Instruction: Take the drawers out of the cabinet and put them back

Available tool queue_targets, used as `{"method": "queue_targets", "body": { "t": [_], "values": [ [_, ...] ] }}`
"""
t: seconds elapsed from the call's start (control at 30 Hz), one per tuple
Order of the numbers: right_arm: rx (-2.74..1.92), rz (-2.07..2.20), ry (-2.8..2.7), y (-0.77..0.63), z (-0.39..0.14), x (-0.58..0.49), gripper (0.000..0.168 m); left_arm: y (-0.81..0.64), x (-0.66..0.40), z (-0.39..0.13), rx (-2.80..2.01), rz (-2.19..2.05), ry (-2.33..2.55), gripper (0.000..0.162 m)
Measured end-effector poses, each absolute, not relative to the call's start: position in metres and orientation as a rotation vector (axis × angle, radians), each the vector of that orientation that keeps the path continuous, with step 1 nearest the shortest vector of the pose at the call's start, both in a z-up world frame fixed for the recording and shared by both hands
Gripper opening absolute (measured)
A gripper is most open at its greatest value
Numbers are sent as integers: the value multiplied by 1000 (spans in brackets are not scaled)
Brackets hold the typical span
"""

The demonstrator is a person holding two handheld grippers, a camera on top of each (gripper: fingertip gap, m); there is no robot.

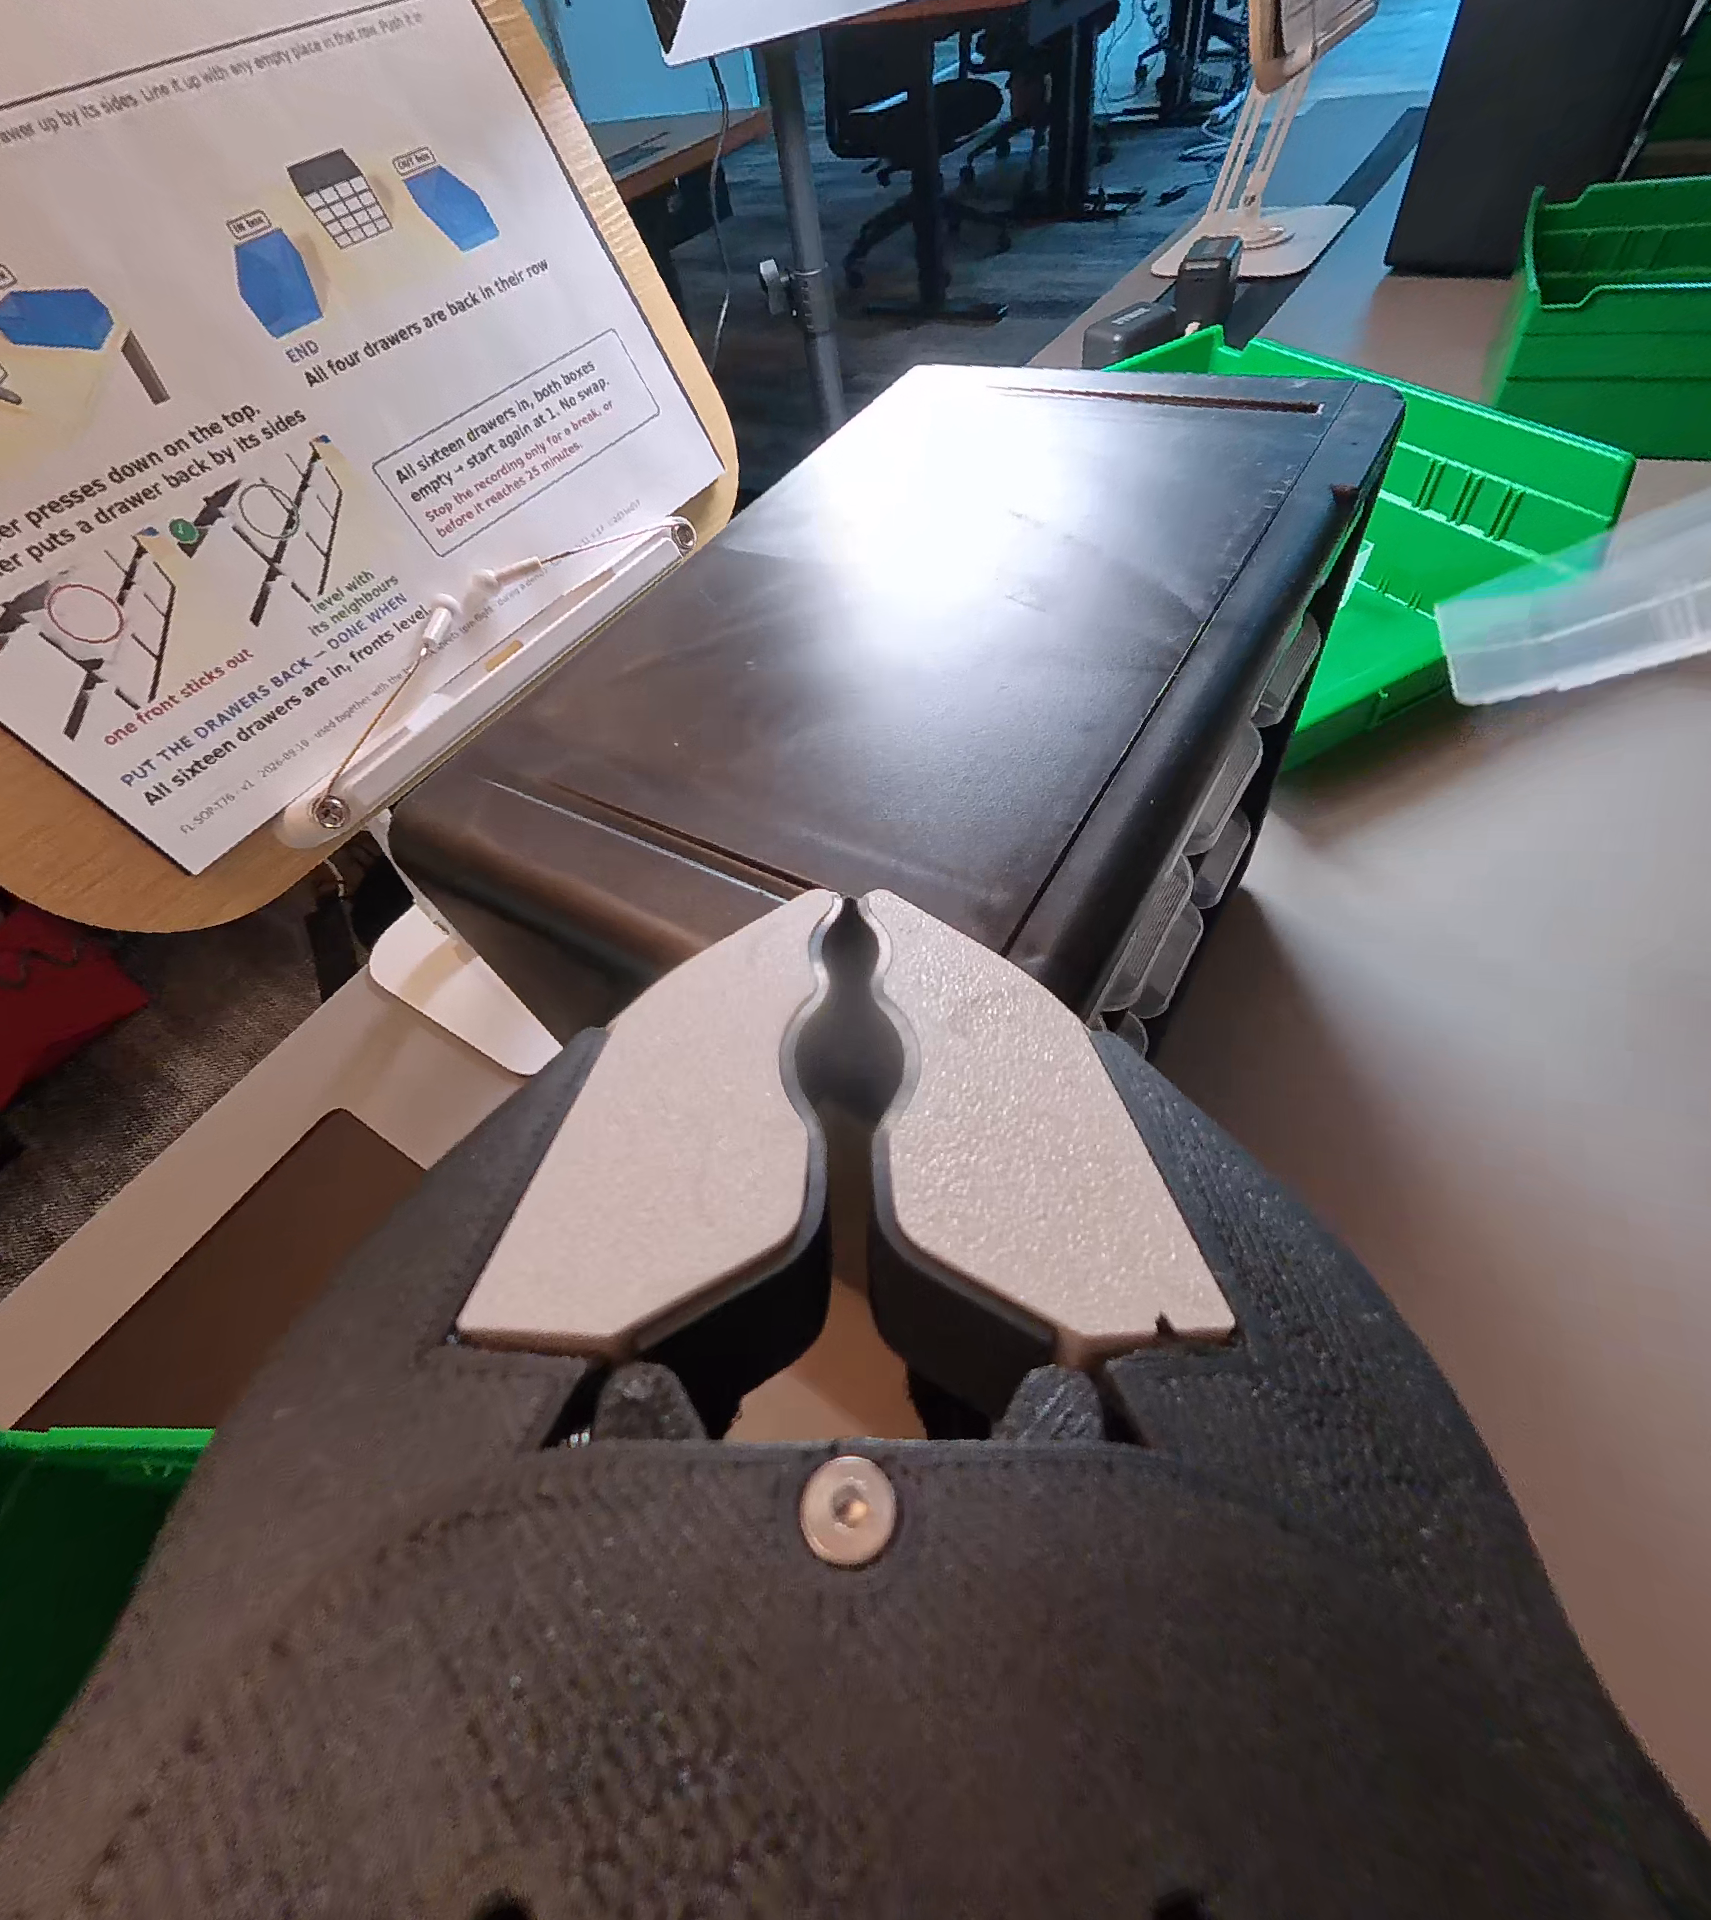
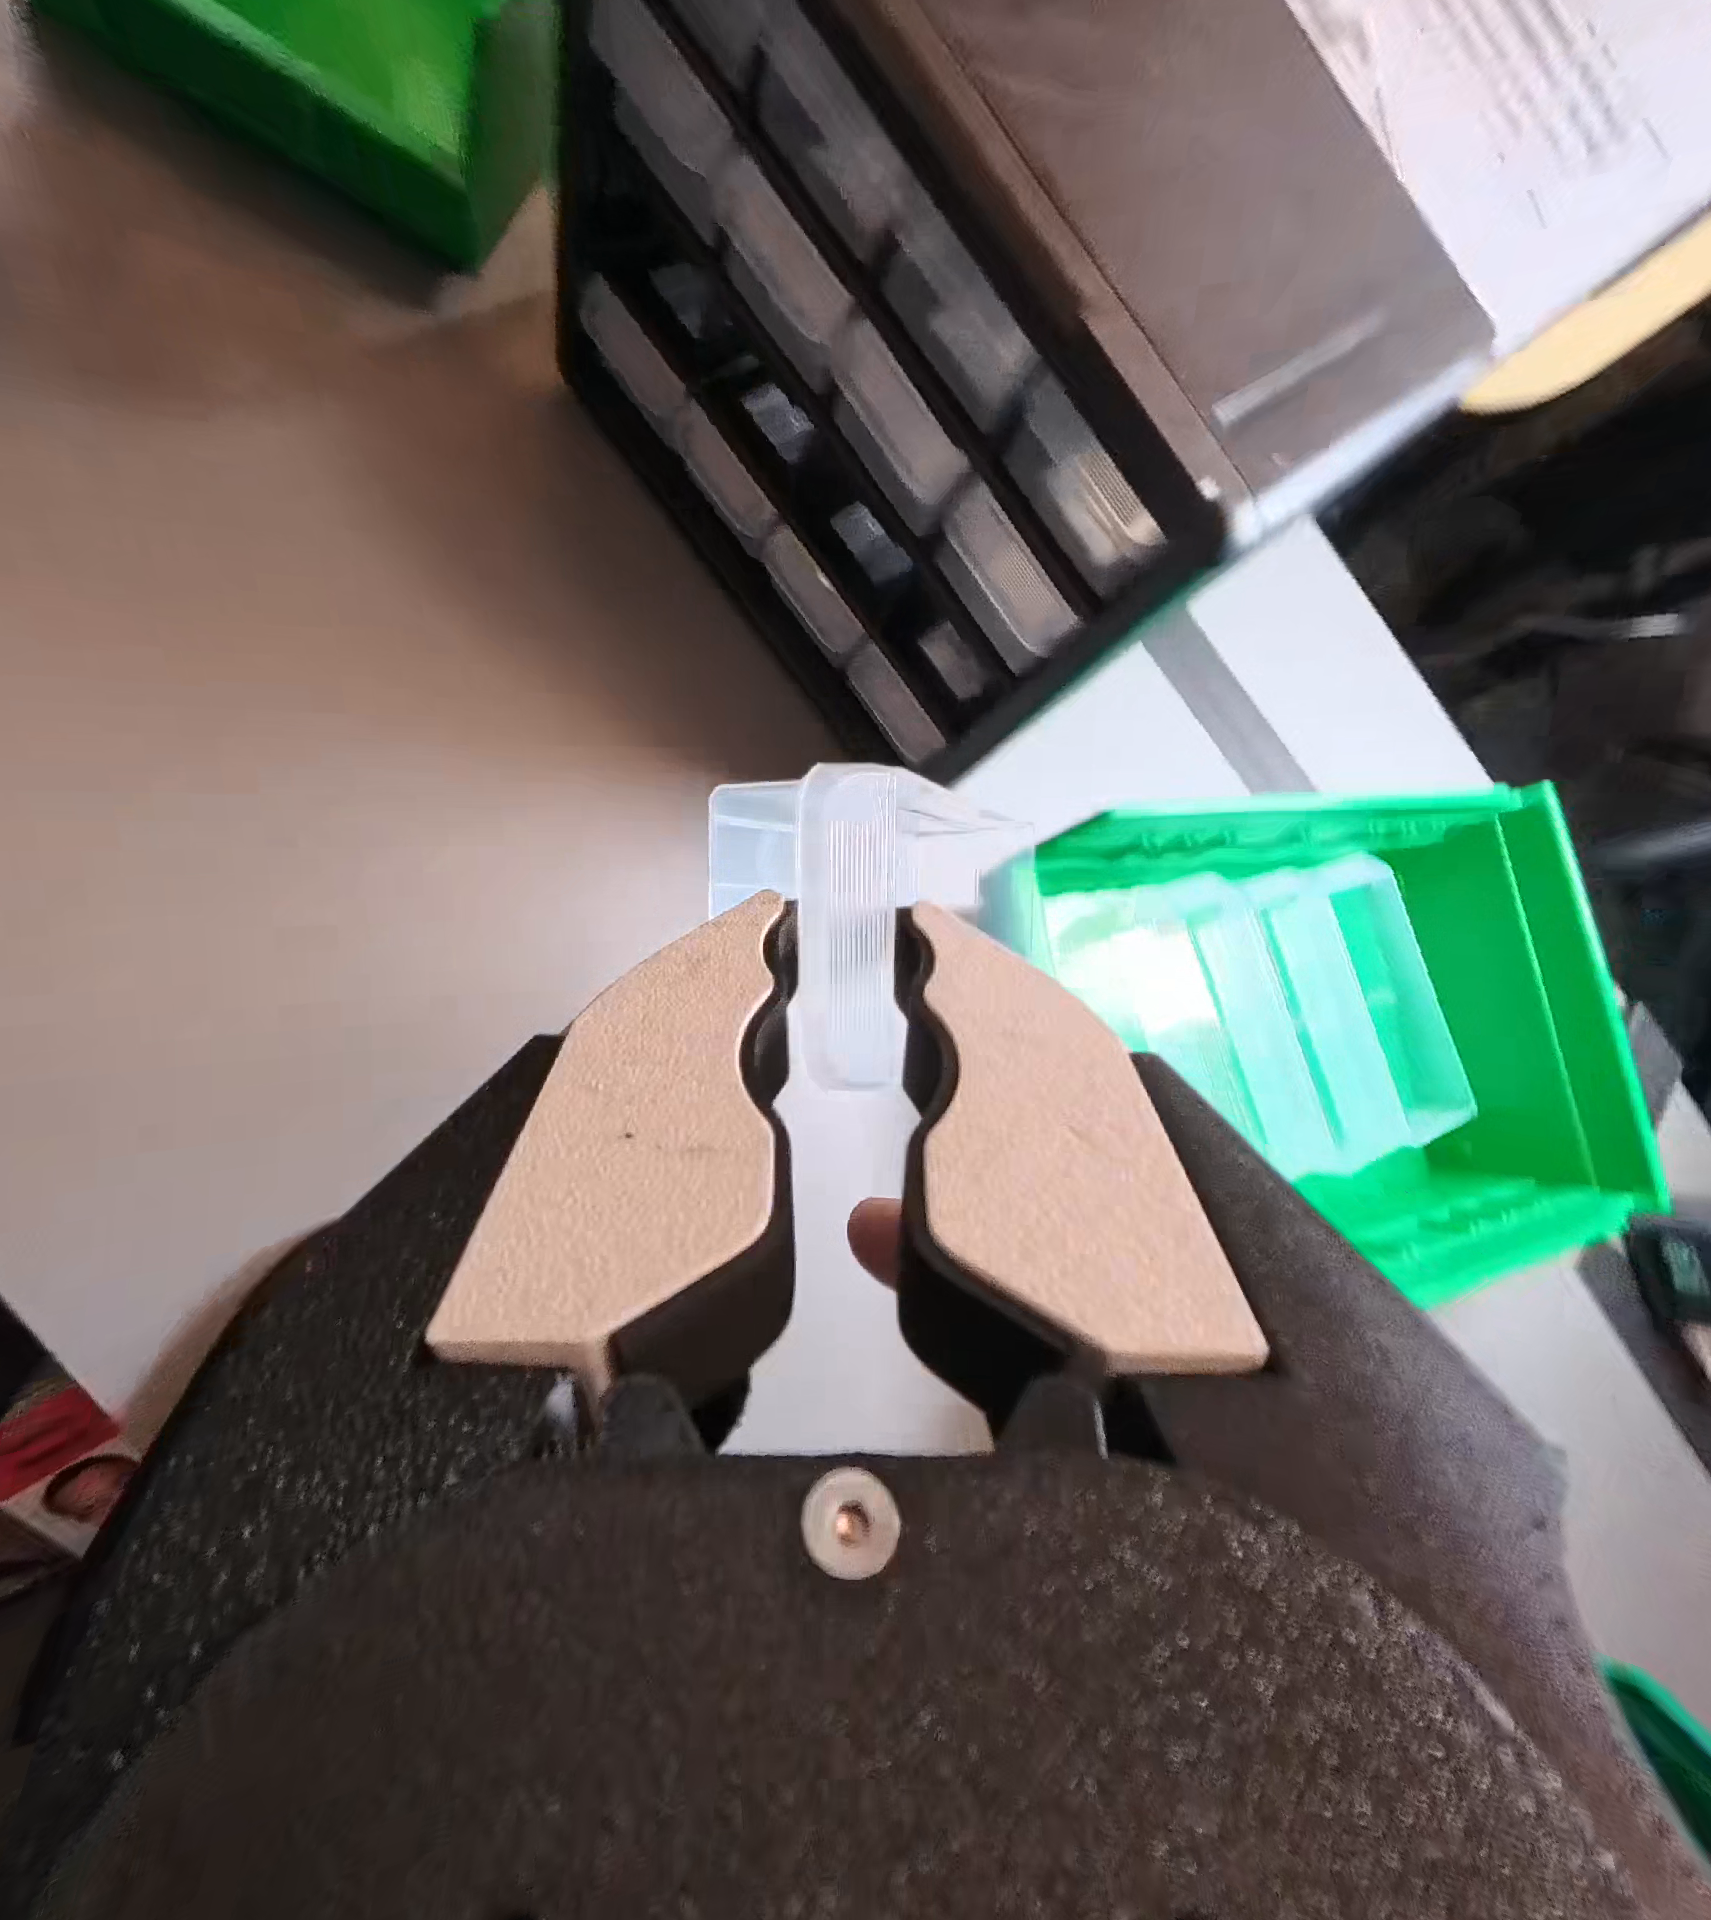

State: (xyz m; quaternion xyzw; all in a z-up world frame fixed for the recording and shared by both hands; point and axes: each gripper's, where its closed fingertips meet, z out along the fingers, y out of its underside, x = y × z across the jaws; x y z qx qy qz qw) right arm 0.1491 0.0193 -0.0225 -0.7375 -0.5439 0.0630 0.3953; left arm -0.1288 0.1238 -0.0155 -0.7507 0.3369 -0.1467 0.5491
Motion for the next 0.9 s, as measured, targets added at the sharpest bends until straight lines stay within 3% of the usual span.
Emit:
{"method": "queue_targets", "body": {
  "t": [0.27, 0.43, 0.9],
  "values": [
    [-2271, -240, -1101, 99, -51, 219, 17, 124, -129, -15, -1777, -329, 804, 0],
    [-2447, -271, -971, 144, -91, 225, 17, 124, -129, -15, -1776, -314, 809, 0],
    [-2335, -191, -922, 209, -157, 175, 19, 124, -128, -15, -1769, -381, 806, 0]
  ]
}}
